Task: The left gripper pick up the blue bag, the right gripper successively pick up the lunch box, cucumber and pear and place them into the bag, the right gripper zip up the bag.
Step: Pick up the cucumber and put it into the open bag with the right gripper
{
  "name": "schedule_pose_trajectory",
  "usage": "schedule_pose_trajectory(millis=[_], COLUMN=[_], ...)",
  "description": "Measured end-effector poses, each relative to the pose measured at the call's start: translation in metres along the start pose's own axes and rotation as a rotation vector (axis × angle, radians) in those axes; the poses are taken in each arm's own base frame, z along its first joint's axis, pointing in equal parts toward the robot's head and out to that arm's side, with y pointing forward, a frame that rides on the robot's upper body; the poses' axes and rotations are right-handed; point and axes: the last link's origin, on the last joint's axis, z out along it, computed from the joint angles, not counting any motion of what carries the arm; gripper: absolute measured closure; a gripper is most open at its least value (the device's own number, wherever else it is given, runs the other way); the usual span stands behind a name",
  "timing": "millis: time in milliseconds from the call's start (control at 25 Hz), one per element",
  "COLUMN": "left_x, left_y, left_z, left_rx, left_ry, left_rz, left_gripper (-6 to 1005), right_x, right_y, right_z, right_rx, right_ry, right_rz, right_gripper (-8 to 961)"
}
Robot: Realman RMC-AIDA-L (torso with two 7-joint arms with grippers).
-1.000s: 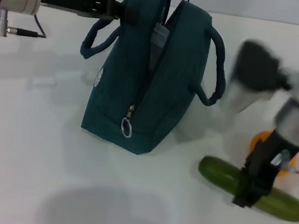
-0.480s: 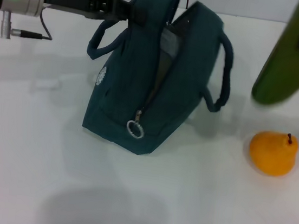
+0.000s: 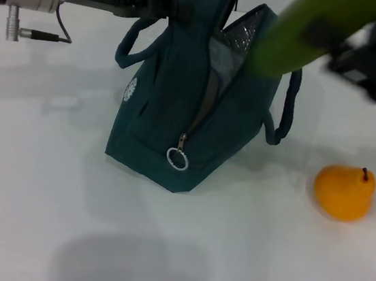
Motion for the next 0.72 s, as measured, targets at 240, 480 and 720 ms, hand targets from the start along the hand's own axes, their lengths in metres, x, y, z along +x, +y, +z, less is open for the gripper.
schedule_pose_trajectory(millis=[240,480,720], left_x=[0.0,-0.001,0.001], left_y=[-0.001,-0.002,-0.003], left_z=[-0.001,-0.002,-0.003], left_rx=[0.003,0.01,0.014], left_ry=[0.003,0.005,0.008], left_rz=[-0.012,-0.016,-0.014], left_gripper=[912,912,911], right_x=[0.026,0.038,0.051], right_y=[0.001,0.002,0.011], right_z=[0.023,0.024,0.019], right_rx=[-0.018,-0.005,0.004], right_ry=[0.11,0.17,0.219], right_rz=[-0.037,-0.038,-0.036], right_gripper=[343,339,337])
